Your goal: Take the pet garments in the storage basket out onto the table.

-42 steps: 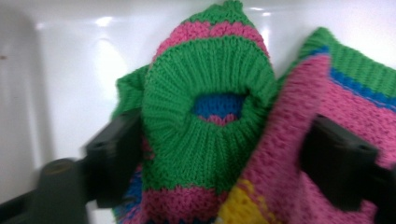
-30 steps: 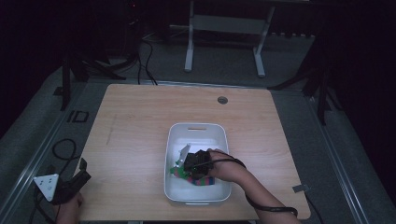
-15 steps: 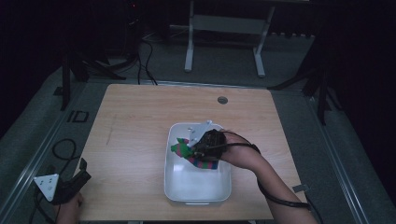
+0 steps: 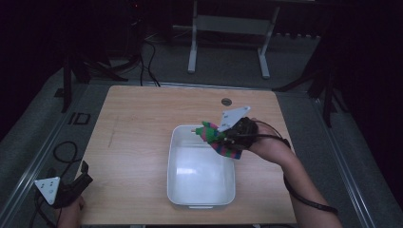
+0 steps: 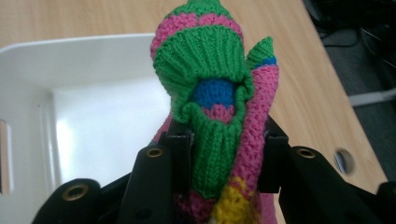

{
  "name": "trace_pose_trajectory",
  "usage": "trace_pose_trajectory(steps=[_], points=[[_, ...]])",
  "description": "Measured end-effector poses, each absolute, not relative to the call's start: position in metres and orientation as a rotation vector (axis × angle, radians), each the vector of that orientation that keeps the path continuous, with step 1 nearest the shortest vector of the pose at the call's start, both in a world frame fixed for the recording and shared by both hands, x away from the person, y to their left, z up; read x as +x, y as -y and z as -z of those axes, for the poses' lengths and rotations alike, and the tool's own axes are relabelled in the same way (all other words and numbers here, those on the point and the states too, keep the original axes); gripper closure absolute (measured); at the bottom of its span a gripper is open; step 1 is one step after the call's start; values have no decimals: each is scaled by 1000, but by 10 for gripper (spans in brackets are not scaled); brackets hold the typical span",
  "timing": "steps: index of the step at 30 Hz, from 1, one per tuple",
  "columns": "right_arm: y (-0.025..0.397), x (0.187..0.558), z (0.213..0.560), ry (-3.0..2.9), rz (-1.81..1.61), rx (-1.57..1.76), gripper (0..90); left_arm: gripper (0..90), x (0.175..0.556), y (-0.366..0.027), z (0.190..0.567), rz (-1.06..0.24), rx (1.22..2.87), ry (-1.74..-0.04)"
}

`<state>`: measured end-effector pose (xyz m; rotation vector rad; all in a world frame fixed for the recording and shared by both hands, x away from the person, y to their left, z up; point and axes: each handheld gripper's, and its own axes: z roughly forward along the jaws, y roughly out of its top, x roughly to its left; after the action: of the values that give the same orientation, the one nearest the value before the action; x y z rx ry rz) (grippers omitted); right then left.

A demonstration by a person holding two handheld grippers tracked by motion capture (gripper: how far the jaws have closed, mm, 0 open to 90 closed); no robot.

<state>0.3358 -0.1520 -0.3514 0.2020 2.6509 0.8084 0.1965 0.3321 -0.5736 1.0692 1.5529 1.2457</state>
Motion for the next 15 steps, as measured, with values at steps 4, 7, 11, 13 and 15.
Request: trace_pose_trajectory(steps=[4,7,11,13,15], points=[[172,338,347,-2631,-811,253,657,19,196,-332,574,-1248,1066,-1552],[199,342,347,-2608,-801,320,656,19,196,-332,574,-1248,1067,-1553],[223,346,349,-2583,-804,387,656,18,196,-332,574,-1250,1067,-1554],[233,348,351,-2577,-814,421,656,19,197,-332,574,-1248,1066,-1555],[242,350,355,-2571,-805,454,656,19,197,-332,574,-1250,1066,-1554]])
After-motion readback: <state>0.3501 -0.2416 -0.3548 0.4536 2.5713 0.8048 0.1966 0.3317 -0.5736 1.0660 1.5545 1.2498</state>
